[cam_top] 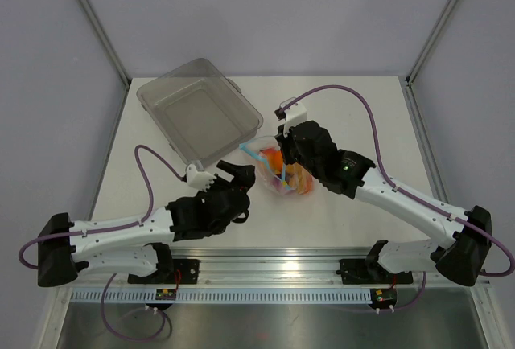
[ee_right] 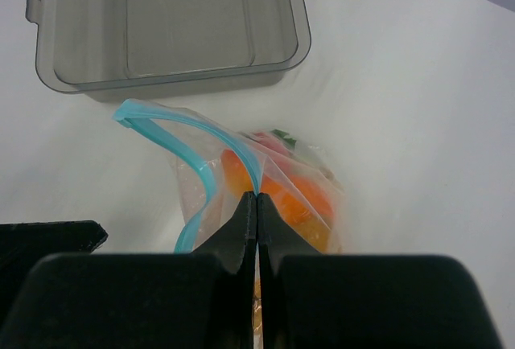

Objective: Open the zip-top bag and remove the fake food
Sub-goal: Open the zipper of the food storage bag at the center of the board.

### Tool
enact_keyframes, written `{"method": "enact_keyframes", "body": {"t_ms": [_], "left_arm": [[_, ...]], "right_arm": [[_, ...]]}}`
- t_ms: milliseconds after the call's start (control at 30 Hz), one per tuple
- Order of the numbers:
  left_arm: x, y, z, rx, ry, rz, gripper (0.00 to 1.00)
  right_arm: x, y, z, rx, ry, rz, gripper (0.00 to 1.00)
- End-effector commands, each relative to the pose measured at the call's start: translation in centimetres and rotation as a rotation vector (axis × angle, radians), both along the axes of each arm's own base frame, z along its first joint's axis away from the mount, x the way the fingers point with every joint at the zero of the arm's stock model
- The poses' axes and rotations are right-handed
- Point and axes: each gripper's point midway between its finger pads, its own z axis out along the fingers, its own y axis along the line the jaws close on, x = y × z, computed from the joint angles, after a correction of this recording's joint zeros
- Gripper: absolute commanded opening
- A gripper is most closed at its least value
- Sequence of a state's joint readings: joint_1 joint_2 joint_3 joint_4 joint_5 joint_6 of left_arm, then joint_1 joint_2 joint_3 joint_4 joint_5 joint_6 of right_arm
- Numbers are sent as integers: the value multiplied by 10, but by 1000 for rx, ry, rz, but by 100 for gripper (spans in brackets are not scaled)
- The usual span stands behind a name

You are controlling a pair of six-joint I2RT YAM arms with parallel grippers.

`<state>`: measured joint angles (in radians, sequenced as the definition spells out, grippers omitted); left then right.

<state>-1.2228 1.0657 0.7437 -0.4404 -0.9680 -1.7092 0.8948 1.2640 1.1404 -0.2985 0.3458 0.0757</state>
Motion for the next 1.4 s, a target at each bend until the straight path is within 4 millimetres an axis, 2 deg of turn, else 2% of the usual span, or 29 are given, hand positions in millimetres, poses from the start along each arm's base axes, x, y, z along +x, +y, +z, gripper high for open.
{"method": "enact_keyframes", "body": {"t_ms": [0,333,500,567,600,867,900,1133,1200,1367], "left_arm": [[10,-5,31,-144,-121,35,91],[9,-29,26,-333,-84,-27,89],[16,-40,23,-368,-53,-62,89],[20,-41,13,-384,-32,-76,88],[22,-44,18,-420,-42,-85,88],[31,-49,-2,-472,5,-84,86],[32,-52,4,-505,-7,-91,85],[36,-56,-1,-554,1,-80,77],[38,-57,4,-583,-14,-84,73],[45,-56,-4,-596,-2,-67,66]], "right_arm": [[4,5,18,58,-42,9,0],[3,5,18,59,-40,11,0],[2,5,18,63,-39,12,0],[2,5,20,66,-42,12,0],[2,5,21,68,-45,14,0],[2,6,20,71,-41,17,0],[1,6,21,73,-43,19,0],[1,5,21,75,-42,18,0],[0,6,22,78,-43,21,0],[0,6,22,82,-44,20,0]]}}
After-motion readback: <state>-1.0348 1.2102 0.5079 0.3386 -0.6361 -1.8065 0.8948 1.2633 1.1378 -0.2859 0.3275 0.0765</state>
